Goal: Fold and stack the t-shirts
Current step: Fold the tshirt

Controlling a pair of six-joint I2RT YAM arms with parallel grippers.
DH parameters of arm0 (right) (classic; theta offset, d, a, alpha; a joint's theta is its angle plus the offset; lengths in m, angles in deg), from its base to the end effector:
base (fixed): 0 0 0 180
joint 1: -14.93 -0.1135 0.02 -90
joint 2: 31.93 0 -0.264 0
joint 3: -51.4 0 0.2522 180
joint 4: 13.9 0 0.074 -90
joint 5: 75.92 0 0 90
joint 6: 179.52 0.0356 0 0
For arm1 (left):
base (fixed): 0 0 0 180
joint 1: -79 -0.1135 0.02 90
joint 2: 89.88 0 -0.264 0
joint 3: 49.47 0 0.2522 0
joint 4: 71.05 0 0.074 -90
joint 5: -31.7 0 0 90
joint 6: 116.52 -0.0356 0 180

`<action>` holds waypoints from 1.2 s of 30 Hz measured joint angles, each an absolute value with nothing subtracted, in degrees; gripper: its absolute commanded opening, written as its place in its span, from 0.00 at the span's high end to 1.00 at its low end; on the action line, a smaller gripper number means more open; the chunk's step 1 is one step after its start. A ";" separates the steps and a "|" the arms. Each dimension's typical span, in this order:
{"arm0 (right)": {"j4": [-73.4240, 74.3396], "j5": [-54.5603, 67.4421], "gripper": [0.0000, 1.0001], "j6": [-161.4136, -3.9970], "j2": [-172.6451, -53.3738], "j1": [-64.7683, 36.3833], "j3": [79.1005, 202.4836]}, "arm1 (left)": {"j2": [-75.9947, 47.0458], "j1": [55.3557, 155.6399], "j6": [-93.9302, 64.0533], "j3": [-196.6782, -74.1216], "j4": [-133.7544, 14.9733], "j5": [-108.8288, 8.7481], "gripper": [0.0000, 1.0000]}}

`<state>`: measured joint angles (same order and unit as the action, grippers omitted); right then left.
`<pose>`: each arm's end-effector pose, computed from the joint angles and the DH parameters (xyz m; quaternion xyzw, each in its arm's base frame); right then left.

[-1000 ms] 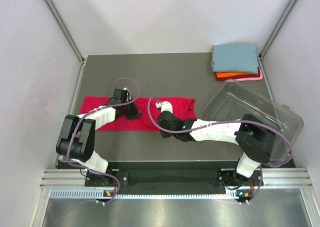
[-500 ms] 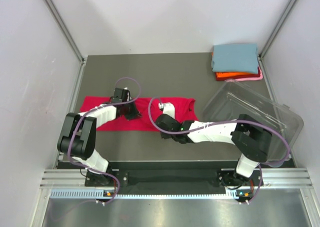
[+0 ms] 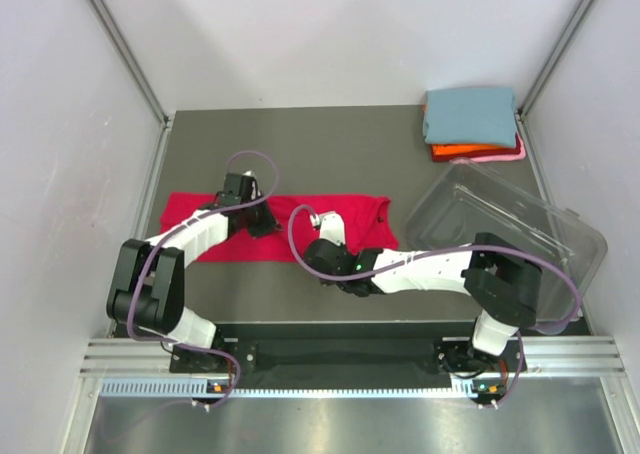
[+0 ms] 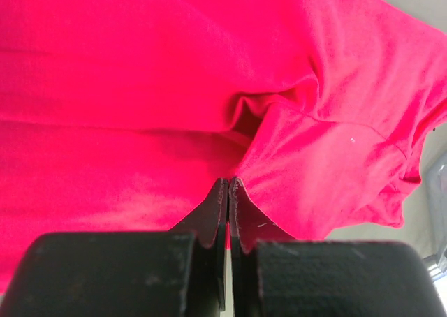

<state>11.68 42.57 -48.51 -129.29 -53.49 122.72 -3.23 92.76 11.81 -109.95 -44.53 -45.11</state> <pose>0.1430 0.3153 0.1821 -0.1383 0.9085 0.1258 0.3737 0.2863 -0.0785 0.1794 -0.1644 0.9275 -0.2373 0.2377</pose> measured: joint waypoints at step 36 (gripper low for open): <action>24.86 19.34 0.79 -73.18 -137.71 -16.75 144.09 | 12.88 74.40 5.01 -134.15 -29.12 -53.50 0.73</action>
<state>24.86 19.34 -73.18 -137.71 -16.75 144.09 12.88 74.40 5.01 -134.15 -29.12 -53.50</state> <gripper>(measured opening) 0.218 0.272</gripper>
